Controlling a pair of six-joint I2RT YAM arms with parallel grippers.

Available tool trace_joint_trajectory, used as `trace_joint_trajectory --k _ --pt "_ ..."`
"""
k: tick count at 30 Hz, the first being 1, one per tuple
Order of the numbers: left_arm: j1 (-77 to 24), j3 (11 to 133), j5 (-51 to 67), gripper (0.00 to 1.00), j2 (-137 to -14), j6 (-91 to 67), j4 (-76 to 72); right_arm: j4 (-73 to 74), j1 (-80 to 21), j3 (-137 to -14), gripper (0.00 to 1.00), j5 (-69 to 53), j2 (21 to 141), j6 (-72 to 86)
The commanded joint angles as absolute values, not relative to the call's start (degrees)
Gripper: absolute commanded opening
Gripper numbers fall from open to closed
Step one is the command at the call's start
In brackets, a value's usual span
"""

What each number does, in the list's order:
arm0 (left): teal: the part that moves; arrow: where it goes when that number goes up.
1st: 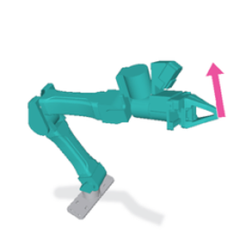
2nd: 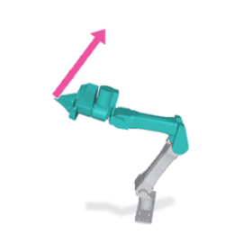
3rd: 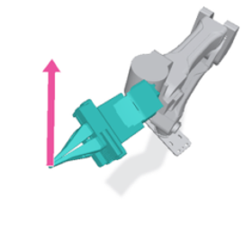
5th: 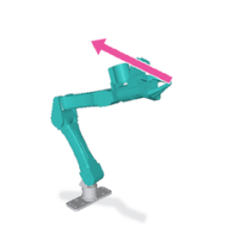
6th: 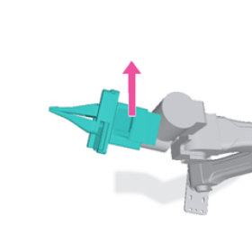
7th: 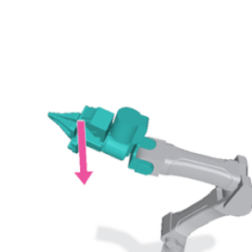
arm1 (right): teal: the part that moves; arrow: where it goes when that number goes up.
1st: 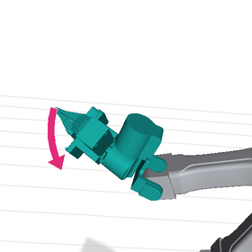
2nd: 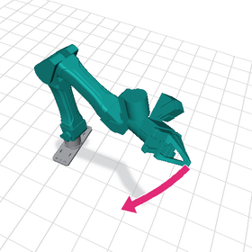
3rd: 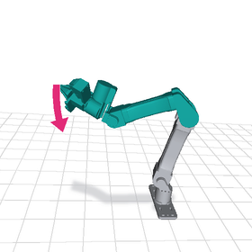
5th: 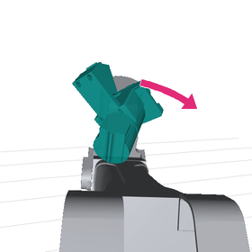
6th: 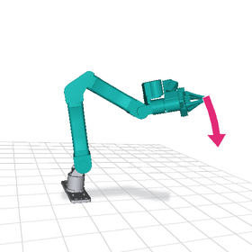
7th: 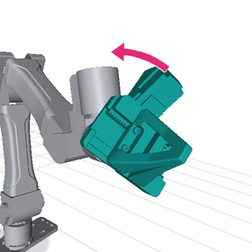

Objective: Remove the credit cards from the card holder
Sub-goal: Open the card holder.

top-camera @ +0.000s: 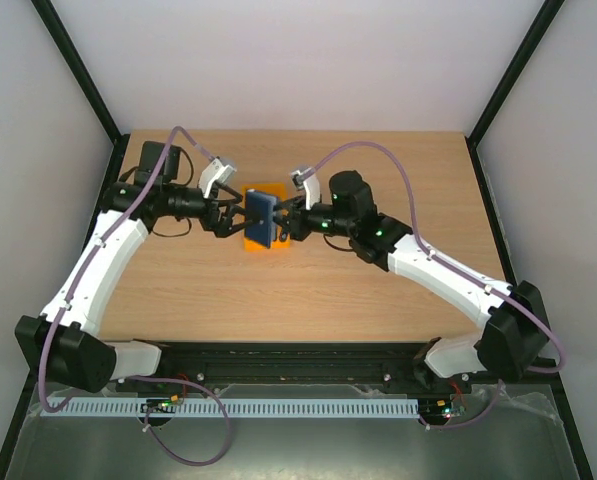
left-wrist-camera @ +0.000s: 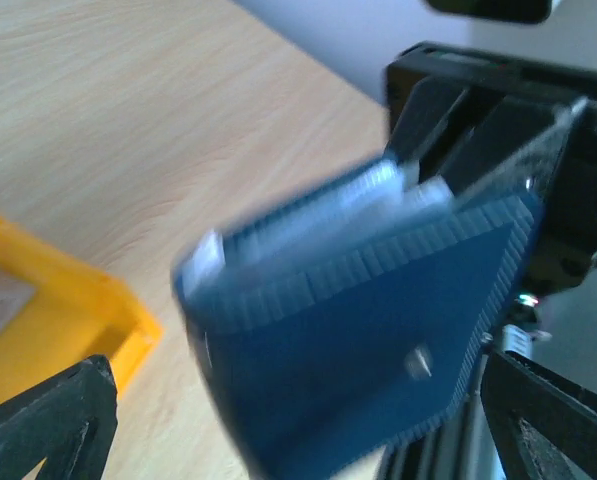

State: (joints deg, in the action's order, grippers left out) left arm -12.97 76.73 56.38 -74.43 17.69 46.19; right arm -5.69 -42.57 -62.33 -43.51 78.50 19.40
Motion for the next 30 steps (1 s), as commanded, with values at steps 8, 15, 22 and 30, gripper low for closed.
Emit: trace_joint_trajectory --k 8,15,22,30 --pt "-14.04 71.36 39.20 1.00 -73.82 7.19 32.85 9.11 -52.90 -72.68 0.02 6.77 84.15 33.21" --pt "-14.87 71.26 44.05 0.99 -73.83 8.96 34.13 12.30 -55.97 -78.29 0.02 9.66 88.39 32.96" --pt "-14.96 70.30 31.56 0.99 -74.30 7.08 31.24 11.20 -55.91 -78.50 0.02 5.71 87.29 31.97" --pt "-14.26 72.43 26.04 0.99 -73.71 9.18 33.86 4.85 -53.62 -72.83 0.02 -4.13 81.16 29.97"
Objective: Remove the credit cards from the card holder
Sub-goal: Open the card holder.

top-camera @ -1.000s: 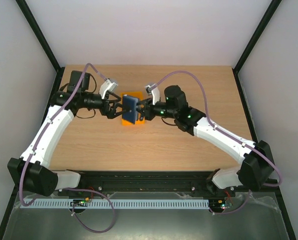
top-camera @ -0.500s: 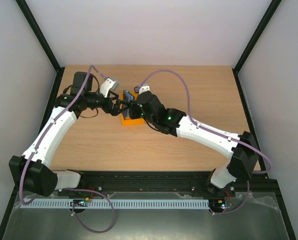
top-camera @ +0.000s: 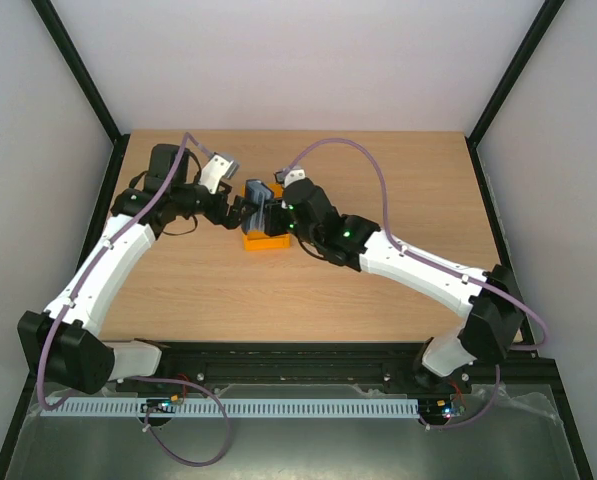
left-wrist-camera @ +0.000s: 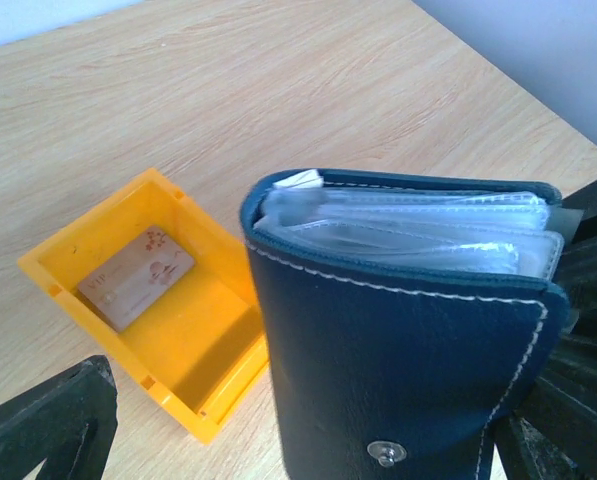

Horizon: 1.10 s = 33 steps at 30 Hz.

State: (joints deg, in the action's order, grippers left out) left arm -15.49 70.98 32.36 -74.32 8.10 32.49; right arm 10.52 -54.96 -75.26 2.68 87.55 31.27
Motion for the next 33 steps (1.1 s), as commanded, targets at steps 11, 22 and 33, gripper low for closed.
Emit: trace_joint_trajectory --k 11,22,33 --pt "-11.04 74.44 40.63 0.95 -72.96 11.42 38.65 -2.98 -47.44 -66.35 0.01 -22.14 74.74 28.39" --pt "-8.83 76.10 59.83 0.07 -72.47 18.47 45.84 -5.69 -44.95 -64.04 0.02 -35.22 73.88 26.03" --pt "-7.87 75.81 57.80 0.02 -72.06 15.46 43.67 -10.22 -42.71 -55.01 0.90 -30.60 67.72 22.87"
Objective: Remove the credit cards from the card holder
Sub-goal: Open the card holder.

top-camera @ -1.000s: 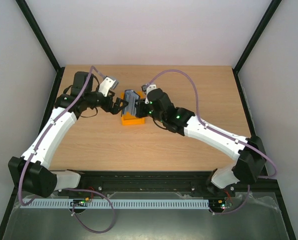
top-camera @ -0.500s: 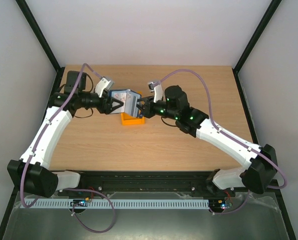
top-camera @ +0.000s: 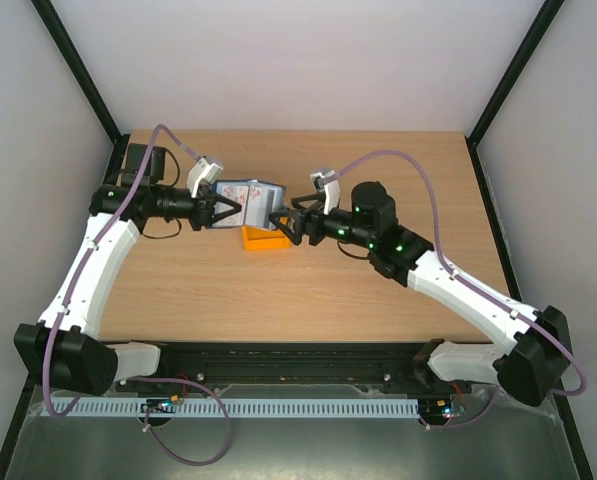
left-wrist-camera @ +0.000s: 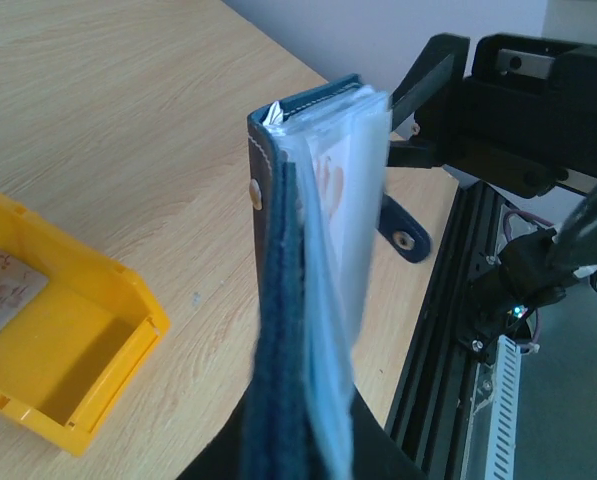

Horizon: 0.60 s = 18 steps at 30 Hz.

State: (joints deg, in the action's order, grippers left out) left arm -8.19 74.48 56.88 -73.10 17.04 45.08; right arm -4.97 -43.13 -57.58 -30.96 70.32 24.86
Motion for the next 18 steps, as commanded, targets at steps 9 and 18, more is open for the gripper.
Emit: trace_joint_trajectory --k 9,18 --pt "-7.91 74.77 58.88 0.02 -71.82 14.27 42.55 -17.38 -42.71 -55.76 0.99 -30.62 71.76 25.63" --pt "-7.82 76.37 68.90 0.02 -71.45 22.75 49.59 -23.51 -42.71 -55.97 0.84 -38.28 76.56 25.96"
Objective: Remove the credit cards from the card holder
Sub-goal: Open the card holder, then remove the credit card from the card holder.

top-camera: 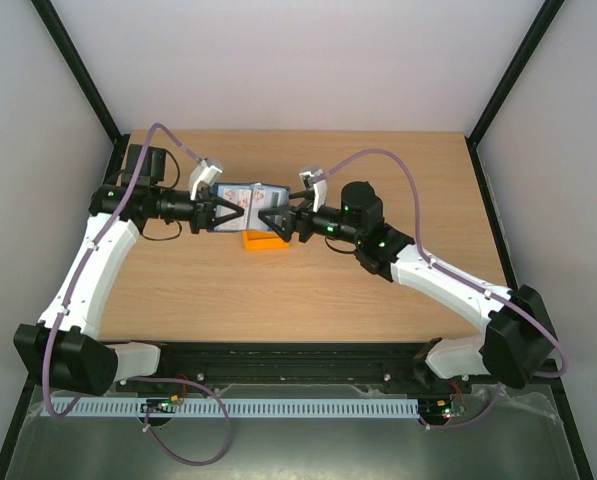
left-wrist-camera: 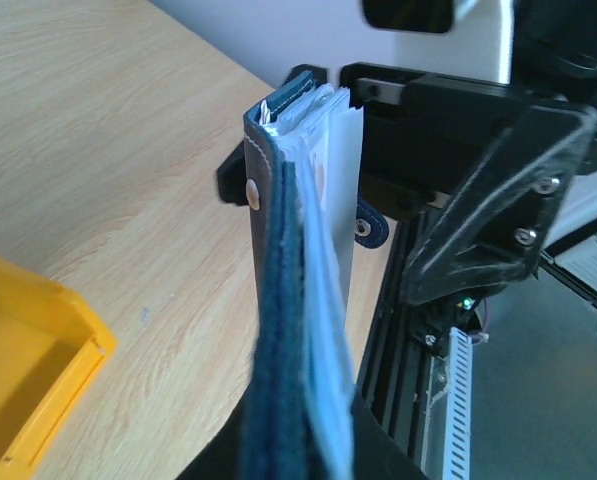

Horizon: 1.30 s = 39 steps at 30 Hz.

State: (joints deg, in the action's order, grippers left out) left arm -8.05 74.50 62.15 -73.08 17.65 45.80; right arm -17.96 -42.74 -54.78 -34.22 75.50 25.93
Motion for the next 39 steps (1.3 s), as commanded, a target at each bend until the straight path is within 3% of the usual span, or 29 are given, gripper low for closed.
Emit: trace_joint_trajectory --k 1,2,5,7,8,10,11,17,24,28,31,32,35,37,39 --pt "-7.82 76.72 69.39 0.02 -71.45 23.71 50.44 -24.16 -42.71 -55.90 0.74 -39.46 76.70 26.17" --pt "-7.82 76.87 69.75 0.02 -71.46 24.67 51.04 -25.17 -42.71 -55.85 0.56 -40.60 76.72 26.56" --pt "-7.67 76.69 69.84 0.03 -71.37 24.95 51.32 -27.75 -42.71 -54.93 0.18 -42.42 75.99 27.39" --pt "-7.28 76.54 69.81 0.08 -71.37 24.83 51.05 -27.45 -42.64 -54.33 0.02 -42.06 74.97 26.95" --pt "-6.87 76.49 69.79 0.18 -71.29 24.65 50.92 -26.44 -42.63 -54.22 0.02 -41.66 74.44 26.37" --pt "-6.17 76.45 69.63 0.33 -71.13 24.61 50.78 -23.38 -42.54 -54.41 0.02 -41.44 73.52 24.15" --pt "-5.82 76.43 69.43 0.35 -71.04 24.61 50.87 -21.79 -42.41 -54.59 0.02 -41.40 73.09 23.12" --pt "-5.19 75.78 70.40 0.39 -70.84 26.84 52.23 -14.01 -41.97 -55.85 0.02 -42.45 70.80 18.90" --pt "-5.19 75.41 70.59 0.30 -70.69 29.36 54.08 -10.95 -41.72 -57.91 0.02 -42.72 70.40 17.17" --pt "-5.19 75.48 70.44 0.07 -70.66 31.12 55.45 -10.29 -41.47 -58.65 0.02 -43.03 70.57 17.09" --pt "-5.19 75.50 69.34 0.02 -70.66 29.00 53.97 -9.36 -41.40 -58.83 0.02 -42.20 70.45 17.09" --pt "-5.19 75.31 68.77 0.02 -70.59 27.11 52.72 -9.14 -41.39 -58.86 0.05 -41.70 70.30 17.22" --pt "-5.19 74.00 65.21 0.02 -70.58 18.88 46.40 -7.43 -41.30 -59.10 0.43 -35.43 69.69 17.93" --pt "-5.19 73.32 61.45 0.02 -70.57 13.76 42.05 -4.72 -41.27 -59.90 0.58 -27.51 69.17 18.69" --pt "-5.19 72.90 57.91 0.02 -70.50 10.76 39.90 -1.73 -41.16 -60.64 0.62 -19.56 68.22 19.84"
